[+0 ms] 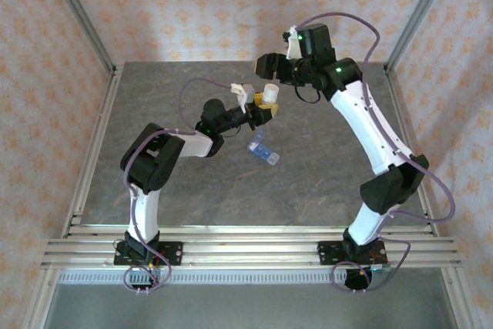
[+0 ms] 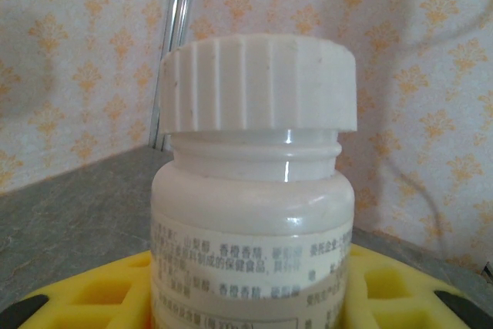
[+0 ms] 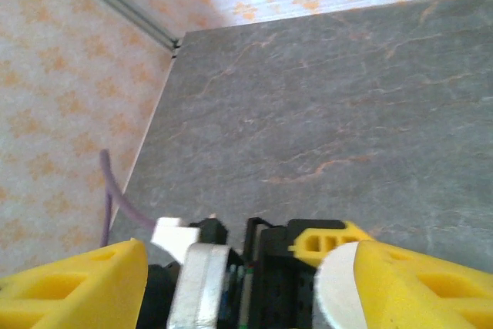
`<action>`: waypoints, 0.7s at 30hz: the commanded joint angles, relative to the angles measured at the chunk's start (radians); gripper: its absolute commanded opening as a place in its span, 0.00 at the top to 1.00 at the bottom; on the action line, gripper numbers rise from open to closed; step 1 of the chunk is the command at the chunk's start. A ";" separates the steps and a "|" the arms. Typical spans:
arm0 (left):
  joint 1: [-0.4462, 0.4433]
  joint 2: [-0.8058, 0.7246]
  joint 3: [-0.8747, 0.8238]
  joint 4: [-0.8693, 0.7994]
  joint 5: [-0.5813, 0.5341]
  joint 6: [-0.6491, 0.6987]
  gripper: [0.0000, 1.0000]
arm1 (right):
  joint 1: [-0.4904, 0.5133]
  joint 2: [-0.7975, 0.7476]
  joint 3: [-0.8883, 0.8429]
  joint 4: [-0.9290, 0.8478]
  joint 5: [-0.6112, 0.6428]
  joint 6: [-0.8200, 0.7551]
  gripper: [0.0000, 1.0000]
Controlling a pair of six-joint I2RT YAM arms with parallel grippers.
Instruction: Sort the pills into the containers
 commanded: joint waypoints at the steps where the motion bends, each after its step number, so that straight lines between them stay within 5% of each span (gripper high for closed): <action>1: 0.007 -0.034 0.027 0.067 0.013 -0.001 1.00 | -0.012 0.008 0.008 -0.083 0.070 -0.015 0.28; 21: 0.007 -0.055 0.038 0.067 0.029 -0.022 1.00 | -0.010 0.055 -0.052 -0.084 0.024 -0.043 0.34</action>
